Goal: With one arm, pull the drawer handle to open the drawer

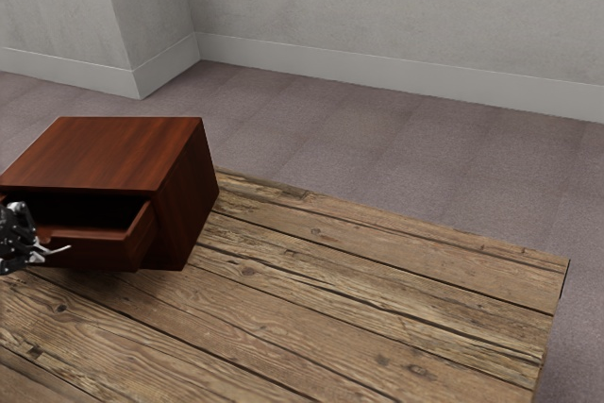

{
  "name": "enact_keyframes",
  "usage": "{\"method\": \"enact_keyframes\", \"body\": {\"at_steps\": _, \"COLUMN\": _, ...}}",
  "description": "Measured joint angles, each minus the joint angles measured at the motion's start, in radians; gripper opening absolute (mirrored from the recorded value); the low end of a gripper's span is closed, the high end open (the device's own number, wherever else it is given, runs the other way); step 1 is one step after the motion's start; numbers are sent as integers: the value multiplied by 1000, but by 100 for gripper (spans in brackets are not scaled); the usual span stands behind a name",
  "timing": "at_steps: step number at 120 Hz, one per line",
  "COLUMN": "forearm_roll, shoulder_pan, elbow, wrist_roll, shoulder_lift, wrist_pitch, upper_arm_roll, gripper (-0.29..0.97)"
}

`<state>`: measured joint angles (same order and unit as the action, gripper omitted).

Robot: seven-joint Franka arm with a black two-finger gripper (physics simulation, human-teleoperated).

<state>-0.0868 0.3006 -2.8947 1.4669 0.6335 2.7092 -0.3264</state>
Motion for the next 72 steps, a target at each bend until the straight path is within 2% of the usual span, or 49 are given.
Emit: {"method": "enact_keyframes", "body": {"at_steps": 72, "forearm_roll": -5, "shoulder_pan": 35, "elbow": -14, "wrist_roll": -7, "shoulder_lift": 68, "wrist_pitch": -129, "upper_arm_roll": 21, "gripper": -11}}
